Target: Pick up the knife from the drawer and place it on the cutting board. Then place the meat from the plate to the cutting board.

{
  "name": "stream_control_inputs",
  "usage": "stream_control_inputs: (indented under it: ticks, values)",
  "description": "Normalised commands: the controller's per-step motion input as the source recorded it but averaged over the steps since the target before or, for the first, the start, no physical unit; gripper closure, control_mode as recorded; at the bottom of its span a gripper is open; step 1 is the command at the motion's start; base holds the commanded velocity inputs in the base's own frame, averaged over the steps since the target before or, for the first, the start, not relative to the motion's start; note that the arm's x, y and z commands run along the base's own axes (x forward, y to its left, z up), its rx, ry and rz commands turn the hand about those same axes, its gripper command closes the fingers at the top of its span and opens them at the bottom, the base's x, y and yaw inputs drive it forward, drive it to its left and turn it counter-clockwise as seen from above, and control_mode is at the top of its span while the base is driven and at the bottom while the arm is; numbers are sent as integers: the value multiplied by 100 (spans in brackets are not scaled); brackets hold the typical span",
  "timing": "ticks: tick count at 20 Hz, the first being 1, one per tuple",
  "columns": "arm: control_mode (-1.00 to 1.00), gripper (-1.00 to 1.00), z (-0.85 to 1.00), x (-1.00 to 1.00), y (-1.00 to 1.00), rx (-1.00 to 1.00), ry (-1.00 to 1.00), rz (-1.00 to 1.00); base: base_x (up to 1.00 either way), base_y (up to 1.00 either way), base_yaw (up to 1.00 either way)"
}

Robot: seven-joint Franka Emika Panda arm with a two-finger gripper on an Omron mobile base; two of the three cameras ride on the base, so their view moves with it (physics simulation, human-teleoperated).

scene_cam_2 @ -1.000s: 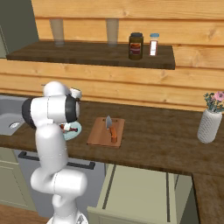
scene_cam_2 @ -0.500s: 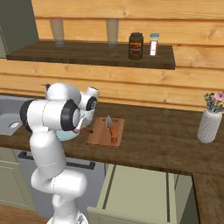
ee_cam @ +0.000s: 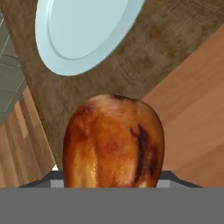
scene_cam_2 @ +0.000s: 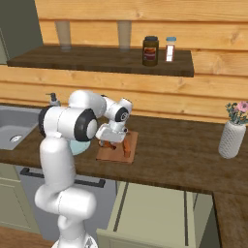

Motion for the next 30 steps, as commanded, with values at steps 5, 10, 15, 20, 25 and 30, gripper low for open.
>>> stream_control_inputs:
  ticks: [5,10,15,20,25,30]
  values:
    - [-100,100,-30,66,-6,-8,24,-25,0,0,0]
    - [-100,100,-19,-12,4,-16,0,-7,0,0,0]
    - [-100,100,26,-39,11,-22,-8,-5,0,0,0]
    - [-100,100,2,0,-2,-23,-7,-4,0,0,0]
    - [-100,100,-16,13,-12,-28,-14,0,0,0,0]
    - [-100,100,-23,10,-18,-23,-16,0,0,0,0]
